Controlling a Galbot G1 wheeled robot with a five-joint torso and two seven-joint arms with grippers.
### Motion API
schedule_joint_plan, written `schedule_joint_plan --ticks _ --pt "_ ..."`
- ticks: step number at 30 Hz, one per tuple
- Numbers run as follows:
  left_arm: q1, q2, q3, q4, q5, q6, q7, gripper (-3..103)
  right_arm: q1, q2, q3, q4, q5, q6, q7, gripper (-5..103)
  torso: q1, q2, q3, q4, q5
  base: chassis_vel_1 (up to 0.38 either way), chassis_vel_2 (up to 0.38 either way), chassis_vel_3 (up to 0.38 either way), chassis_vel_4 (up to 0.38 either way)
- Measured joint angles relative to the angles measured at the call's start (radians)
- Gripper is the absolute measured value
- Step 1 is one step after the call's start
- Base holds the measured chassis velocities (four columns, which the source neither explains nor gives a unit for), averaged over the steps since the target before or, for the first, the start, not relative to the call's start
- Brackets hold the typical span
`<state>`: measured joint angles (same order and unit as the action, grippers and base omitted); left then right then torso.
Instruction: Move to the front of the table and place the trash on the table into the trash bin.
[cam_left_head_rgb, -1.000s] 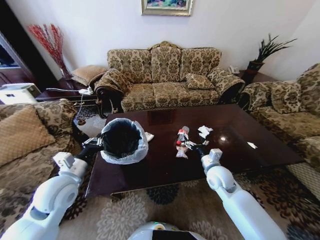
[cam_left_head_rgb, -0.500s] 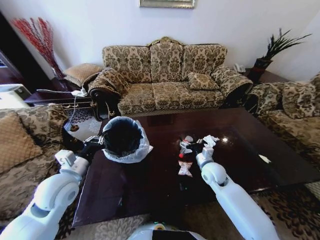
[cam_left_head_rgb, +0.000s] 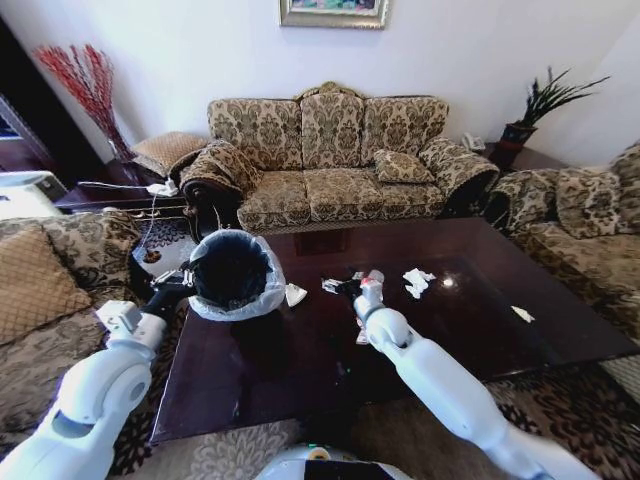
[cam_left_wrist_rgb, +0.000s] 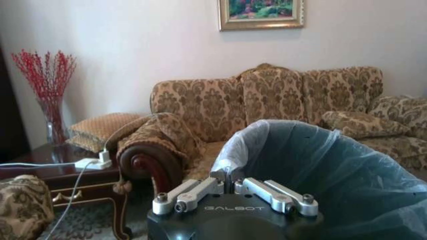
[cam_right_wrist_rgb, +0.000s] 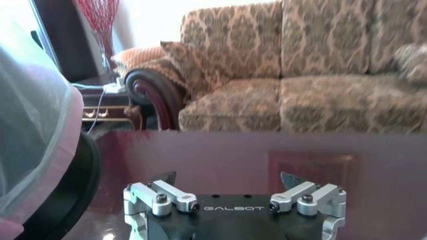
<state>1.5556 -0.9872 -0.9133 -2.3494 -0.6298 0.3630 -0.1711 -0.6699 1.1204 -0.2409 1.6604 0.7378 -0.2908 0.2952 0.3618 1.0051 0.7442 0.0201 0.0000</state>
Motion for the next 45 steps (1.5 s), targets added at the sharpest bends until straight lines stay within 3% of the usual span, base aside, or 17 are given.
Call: schedule_joint_plan --ticks 4,9,25,27,29,31,34,35,38,39,45 --pt "0.003 -0.012 -0.005 0.006 0.023 0.0 0.031 2 0.028 0.039 -0.033 -0.059 0.01 -0.008 0.005 100 -0.001 0.0 0.0 0.0002 0.0001 0.0 0.0 0.0 0.0" --pt "0.001 -0.024 0.001 0.004 0.029 0.0 0.063 2 0.039 0.082 -0.062 -0.159 -0.049 0.027 -0.029 100 -0.001 0.0 0.0 0.0002 -0.0001 0.057 0.039 0.026 0.039" --pt "-0.013 -0.015 0.011 0.024 0.028 -0.019 0.057 2 0.051 0.174 -0.101 -0.337 -0.1 0.034 -0.023 102 -0.001 0.0 0.0 0.0002 0.0 0.041 0.043 0.048 0.039" --pt "-0.014 -0.013 0.011 0.024 0.028 -0.02 0.057 2 0.052 0.176 -0.099 -0.344 -0.103 0.032 -0.015 99 -0.001 0.0 0.0 0.0002 0.0001 0.0 0.0 0.0 0.0" --pt "-0.017 -0.007 0.011 0.024 0.026 -0.021 0.056 2 0.052 0.18 -0.09 -0.359 -0.105 0.026 0.002 89 -0.001 0.0 0.0 0.0001 0.0 0.0 0.0 0.0 0.0" --pt "-0.018 -0.005 0.011 0.024 0.026 -0.021 0.056 2 0.051 0.18 -0.089 -0.361 -0.105 0.026 0.002 89 -0.001 0.0 0.0 0.0 0.0 0.0 0.0 0.0 0.0" --pt "-0.021 -0.003 0.011 0.024 0.025 -0.025 0.058 2 0.048 0.182 -0.079 -0.375 -0.101 0.026 -0.005 73 -0.001 0.0 0.0 0.0001 0.0 0.0 0.0 0.0 0.0" --pt "-0.021 -0.003 0.011 0.024 0.025 -0.025 0.058 2 0.048 0.182 -0.079 -0.375 -0.101 0.026 -0.005 73 -0.001 0.0 0.0 0.0001 0.0 0.0 0.0 0.0 0.0" --pt "-0.018 -0.003 0.011 0.024 0.025 -0.026 0.061 2 0.045 0.186 -0.071 -0.383 -0.089 0.025 -0.008 56 -0.001 0.0 0.0 0.0002 0.0001 0.0 0.0 0.0 0.0" --pt "-0.018 -0.003 0.011 0.024 0.025 -0.026 0.061 2 0.045 0.186 -0.071 -0.383 -0.089 0.025 -0.008 56 -0.001 0.0 0.0 0.0002 0.0001 0.0 0.0 0.0 0.0" --pt "-0.021 0.004 0.011 0.021 0.024 -0.028 0.065 2 0.041 0.182 -0.063 -0.383 -0.086 0.026 -0.009 29 -0.001 0.0 0.0 0.0002 0.0001 0.0 0.0 0.0 0.0"
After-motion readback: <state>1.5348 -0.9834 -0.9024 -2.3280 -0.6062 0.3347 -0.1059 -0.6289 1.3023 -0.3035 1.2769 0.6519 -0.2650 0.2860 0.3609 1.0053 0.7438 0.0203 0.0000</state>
